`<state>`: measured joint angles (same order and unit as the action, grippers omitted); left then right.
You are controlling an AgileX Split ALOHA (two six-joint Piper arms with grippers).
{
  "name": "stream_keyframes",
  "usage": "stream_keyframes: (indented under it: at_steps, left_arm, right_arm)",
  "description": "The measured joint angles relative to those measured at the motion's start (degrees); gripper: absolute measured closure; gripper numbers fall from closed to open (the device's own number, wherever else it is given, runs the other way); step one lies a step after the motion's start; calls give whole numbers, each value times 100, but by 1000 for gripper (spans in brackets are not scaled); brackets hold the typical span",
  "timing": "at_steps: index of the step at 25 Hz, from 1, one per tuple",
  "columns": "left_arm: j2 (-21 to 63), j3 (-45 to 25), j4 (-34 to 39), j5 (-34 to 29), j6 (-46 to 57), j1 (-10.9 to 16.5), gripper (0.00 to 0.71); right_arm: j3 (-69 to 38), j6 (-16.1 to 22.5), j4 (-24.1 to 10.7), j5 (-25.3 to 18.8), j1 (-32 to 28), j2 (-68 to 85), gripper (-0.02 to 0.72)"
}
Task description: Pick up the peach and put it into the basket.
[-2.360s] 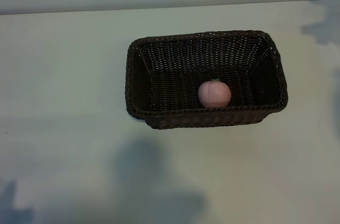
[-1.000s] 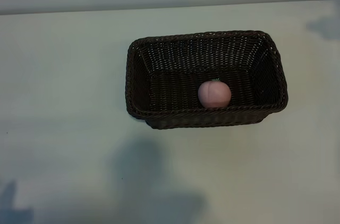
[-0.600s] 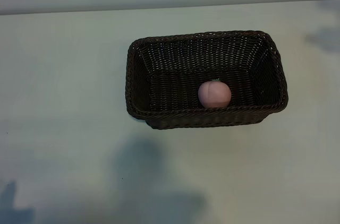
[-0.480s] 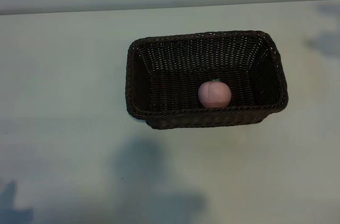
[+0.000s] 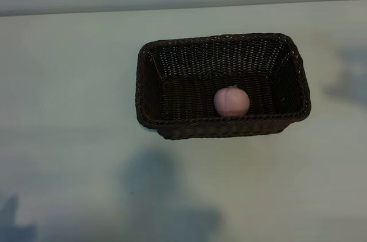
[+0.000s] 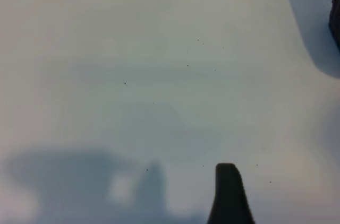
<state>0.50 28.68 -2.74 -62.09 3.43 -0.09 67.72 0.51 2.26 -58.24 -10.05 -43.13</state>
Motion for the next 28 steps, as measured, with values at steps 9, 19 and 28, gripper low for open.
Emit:
stream_keyframes:
  at_steps: [9,19,28]
  left_arm:
    - [0,0,0,0,0,0,212]
    - [0,0,0,0,0,0,212]
    - [0,0,0,0,0,0,212]
  right_arm:
    - [-1113,199,-293,91,96,1754,110]
    - [-2715,179,-366,363,326,3396,110]
    - [-3413,185,-366,433,326,4355,110]
